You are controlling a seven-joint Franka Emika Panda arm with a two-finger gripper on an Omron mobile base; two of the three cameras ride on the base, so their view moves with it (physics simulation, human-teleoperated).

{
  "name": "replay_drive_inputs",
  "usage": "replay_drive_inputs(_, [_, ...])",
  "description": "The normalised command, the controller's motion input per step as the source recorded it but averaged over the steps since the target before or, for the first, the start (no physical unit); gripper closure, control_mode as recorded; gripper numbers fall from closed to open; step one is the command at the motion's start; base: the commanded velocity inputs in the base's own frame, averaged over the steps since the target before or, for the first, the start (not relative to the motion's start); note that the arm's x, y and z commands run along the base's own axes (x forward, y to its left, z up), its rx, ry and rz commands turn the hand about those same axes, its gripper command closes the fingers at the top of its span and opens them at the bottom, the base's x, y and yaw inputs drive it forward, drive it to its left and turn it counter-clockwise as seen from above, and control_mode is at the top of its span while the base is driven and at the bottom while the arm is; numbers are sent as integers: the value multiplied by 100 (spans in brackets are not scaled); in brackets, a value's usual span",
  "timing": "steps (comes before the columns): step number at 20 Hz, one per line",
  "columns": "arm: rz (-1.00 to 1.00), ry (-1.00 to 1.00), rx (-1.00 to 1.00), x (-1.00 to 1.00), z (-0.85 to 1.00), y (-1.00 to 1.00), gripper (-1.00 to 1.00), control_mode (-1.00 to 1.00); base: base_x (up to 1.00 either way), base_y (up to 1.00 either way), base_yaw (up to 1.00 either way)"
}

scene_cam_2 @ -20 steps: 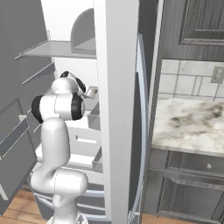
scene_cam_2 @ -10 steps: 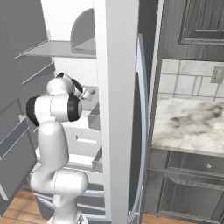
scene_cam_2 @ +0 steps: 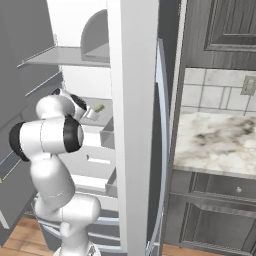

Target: Move the pork loin and butter stick from the second highest shelf to the top shelf to make space. Then, place the pitcher from the counter on the cleared second highest shelf.

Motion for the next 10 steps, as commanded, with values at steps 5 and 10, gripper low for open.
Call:
replay_drive_inputs(5, [-4,5,0,-72,99,0,100,-100,0,0,0])
replay_drive_inputs(10, [-5,14,0,-75,90,0,100,-100,0,0,0])
